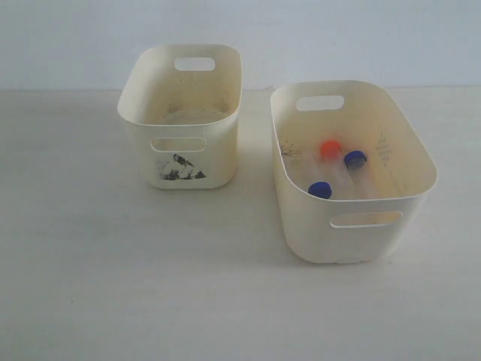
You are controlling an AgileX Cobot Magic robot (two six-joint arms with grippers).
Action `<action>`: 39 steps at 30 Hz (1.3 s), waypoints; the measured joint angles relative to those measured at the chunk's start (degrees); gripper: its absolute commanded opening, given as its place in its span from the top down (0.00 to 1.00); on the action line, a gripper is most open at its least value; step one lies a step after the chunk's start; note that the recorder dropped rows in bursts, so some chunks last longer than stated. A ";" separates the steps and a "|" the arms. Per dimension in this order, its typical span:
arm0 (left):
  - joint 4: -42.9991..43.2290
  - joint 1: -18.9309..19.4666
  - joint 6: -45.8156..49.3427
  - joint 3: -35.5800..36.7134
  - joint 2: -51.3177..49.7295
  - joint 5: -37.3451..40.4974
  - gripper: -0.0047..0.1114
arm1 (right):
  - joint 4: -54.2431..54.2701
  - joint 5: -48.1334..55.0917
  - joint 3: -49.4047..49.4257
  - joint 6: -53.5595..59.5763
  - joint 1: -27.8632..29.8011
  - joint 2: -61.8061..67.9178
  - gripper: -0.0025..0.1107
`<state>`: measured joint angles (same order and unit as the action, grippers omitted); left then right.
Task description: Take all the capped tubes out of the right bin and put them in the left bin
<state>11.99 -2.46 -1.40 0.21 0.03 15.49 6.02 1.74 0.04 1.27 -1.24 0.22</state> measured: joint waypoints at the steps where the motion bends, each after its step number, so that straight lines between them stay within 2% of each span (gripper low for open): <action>1: 0.00 0.00 0.00 0.00 0.00 0.00 0.92 | 0.00 -1.74 0.00 0.00 0.00 0.00 0.97; 5: 0.00 0.00 0.00 0.00 0.00 0.00 0.92 | 0.00 -10.83 0.00 0.00 0.00 0.00 0.97; 12: 0.00 0.00 0.00 0.00 0.00 0.00 0.92 | -0.10 -20.89 0.00 0.12 0.00 0.00 0.97; 17: 0.00 0.00 0.00 0.00 0.00 0.00 0.92 | -0.10 -23.34 -0.99 0.12 0.00 0.00 0.97; 23: 0.00 0.00 0.00 0.00 0.00 0.00 0.92 | -0.10 -16.51 -10.64 1.03 0.00 0.21 0.97; 30: 0.00 0.00 0.00 0.00 0.00 0.00 0.92 | -0.10 9.10 -28.02 3.42 0.00 9.74 0.97; 33: 0.00 0.00 0.00 0.00 0.00 0.00 0.92 | -0.10 16.42 -33.15 3.80 0.00 14.92 0.97; 39: 0.00 0.00 0.00 0.00 0.00 0.00 0.92 | 0.15 17.00 -36.07 4.03 0.00 18.41 0.97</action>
<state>11.99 -2.46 -1.40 0.21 0.03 15.49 6.17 18.74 -36.03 5.30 -1.24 18.64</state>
